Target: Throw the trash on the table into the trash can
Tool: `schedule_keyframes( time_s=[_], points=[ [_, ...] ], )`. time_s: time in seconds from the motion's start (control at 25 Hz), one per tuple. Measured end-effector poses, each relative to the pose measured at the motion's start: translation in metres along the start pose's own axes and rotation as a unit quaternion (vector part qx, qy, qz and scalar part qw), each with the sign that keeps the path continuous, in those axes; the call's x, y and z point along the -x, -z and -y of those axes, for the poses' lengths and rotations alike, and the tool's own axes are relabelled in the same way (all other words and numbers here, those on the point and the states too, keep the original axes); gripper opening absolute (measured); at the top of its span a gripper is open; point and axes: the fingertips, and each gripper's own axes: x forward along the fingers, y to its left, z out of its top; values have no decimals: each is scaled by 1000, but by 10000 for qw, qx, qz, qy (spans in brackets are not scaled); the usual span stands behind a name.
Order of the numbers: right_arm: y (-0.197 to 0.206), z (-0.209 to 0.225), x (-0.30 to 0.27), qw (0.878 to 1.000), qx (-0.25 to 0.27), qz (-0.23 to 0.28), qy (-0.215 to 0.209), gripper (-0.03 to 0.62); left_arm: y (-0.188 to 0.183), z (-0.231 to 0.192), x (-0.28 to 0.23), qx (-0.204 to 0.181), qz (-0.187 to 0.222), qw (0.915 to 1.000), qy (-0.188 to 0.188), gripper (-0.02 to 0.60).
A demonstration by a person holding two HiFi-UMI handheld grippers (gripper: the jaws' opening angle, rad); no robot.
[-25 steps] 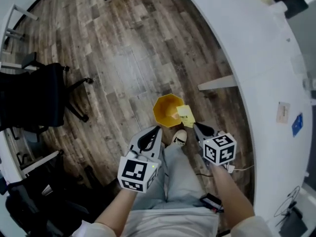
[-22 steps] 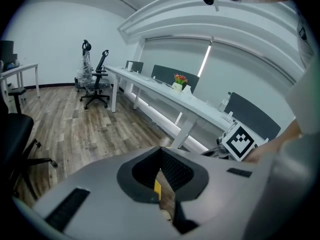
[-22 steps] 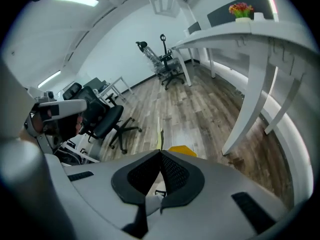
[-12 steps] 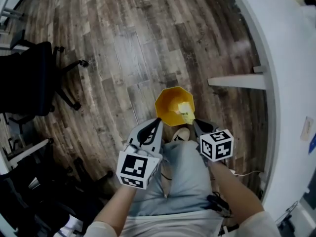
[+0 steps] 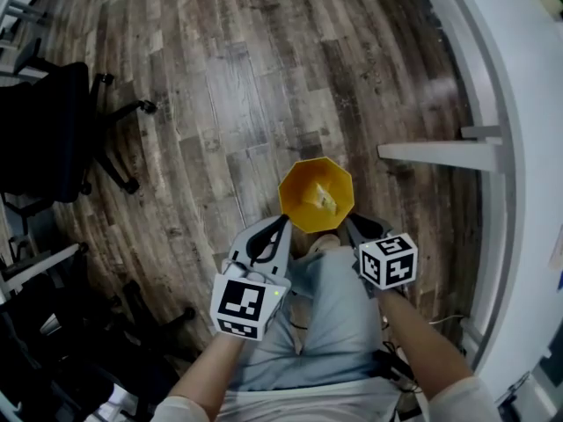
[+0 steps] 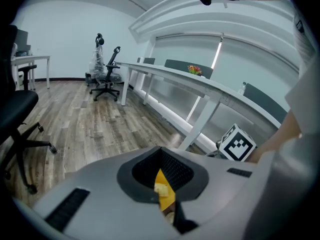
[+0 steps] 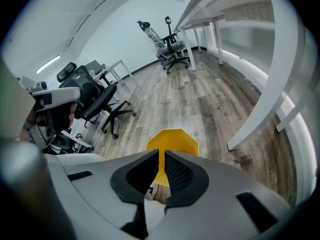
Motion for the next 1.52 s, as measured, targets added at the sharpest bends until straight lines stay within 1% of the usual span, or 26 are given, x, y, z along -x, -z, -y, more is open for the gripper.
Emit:
schedule_keyframes(
  time_s=[0.2,0.36,0.64,0.8,0.92,1.04,1.2,1.28,1.4,1.52],
  points=[
    [-8,0,12,9999,-71,71,46,37,-5,1,9,-15,-73,10000,-22,0],
    [-37,-20,48,9995,-107,286,45,37,-31,13,35,-49,-122,9999,13,0],
    [-110,-95,153,9954,67,891,-353,35,-103,51,101,-150,-151,9998,62,0],
    [-145,-129,223,9908,149,1286,-384,35,-144,80,137,-156,-176,9995,206,0],
    [-165,-146,274,9862,193,1613,-335,35,-172,101,160,-260,-118,9990,347,0],
    [-176,-158,322,9812,249,1901,-217,35,-193,125,181,-371,-36,9975,593,0],
    [-187,-171,378,9738,350,2248,-54,35,-220,150,203,-504,139,9955,793,0],
    [-191,-176,400,9696,393,2414,-15,35,-232,162,210,-636,211,9935,923,0],
    [-193,-176,430,9638,405,2634,119,35,-246,175,219,-854,314,9898,1100,0],
    [-191,-170,456,9592,287,2802,262,35,-254,181,223,-931,375,9877,1199,0]
  ],
)
